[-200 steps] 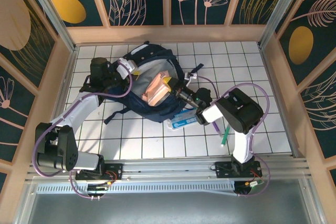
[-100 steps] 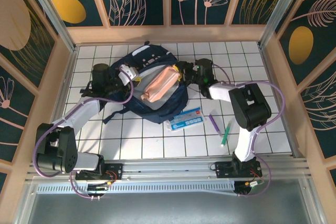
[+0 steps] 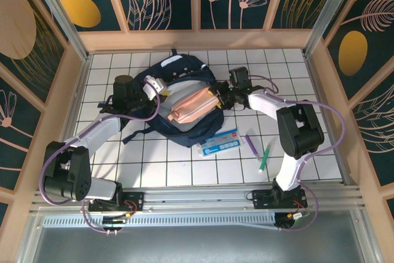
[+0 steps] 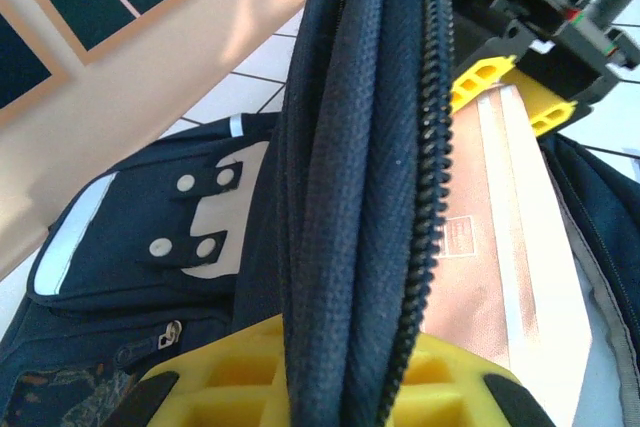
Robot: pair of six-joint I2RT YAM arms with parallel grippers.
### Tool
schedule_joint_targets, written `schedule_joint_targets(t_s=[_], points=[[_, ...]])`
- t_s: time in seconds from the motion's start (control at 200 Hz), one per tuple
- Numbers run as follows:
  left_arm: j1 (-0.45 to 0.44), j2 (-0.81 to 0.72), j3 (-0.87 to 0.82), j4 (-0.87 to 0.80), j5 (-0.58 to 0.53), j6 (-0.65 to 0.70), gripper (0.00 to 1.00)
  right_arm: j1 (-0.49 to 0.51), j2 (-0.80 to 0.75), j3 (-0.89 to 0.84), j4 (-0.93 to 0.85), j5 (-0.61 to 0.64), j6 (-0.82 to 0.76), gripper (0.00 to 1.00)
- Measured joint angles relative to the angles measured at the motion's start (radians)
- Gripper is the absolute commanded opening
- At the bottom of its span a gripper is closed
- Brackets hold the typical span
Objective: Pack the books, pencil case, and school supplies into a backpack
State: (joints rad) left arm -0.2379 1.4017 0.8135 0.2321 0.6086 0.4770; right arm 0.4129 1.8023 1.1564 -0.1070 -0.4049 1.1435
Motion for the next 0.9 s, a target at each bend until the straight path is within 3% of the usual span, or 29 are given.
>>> schedule_joint_targets(t_s=[0.065, 0.2, 0.445, 0.746, 0.826, 0.901], points=[[0.000, 0.000, 0.002, 0.000, -0.004, -0.005, 0.00, -0.001, -0.030, 0.000, -0.052, 0.019, -0.026, 0.72], [0.000, 0.002, 0.011, 0.000, -0.009, -0.014, 0.00, -0.001, -0.099, 0.000, -0.131, 0.043, -0.050, 0.71], [0.000, 0.002, 0.013, 0.000, -0.009, -0.027, 0.00, 0.056, -0.179, -0.026, -0.146, 0.066, -0.012, 0.60], [0.000, 0.002, 0.013, 0.000, -0.009, -0.031, 0.00, 0.190, -0.089, -0.032, -0.125, 0.142, 0.076, 0.51], [0.000, 0.002, 0.013, 0.000, -0.009, -0.031, 0.00, 0.197, -0.056, -0.031, -0.117, 0.158, 0.092, 0.45], [0.000, 0.002, 0.013, 0.000, -0.009, -0.031, 0.00, 0.200, -0.030, -0.031, -0.102, 0.170, 0.108, 0.34]])
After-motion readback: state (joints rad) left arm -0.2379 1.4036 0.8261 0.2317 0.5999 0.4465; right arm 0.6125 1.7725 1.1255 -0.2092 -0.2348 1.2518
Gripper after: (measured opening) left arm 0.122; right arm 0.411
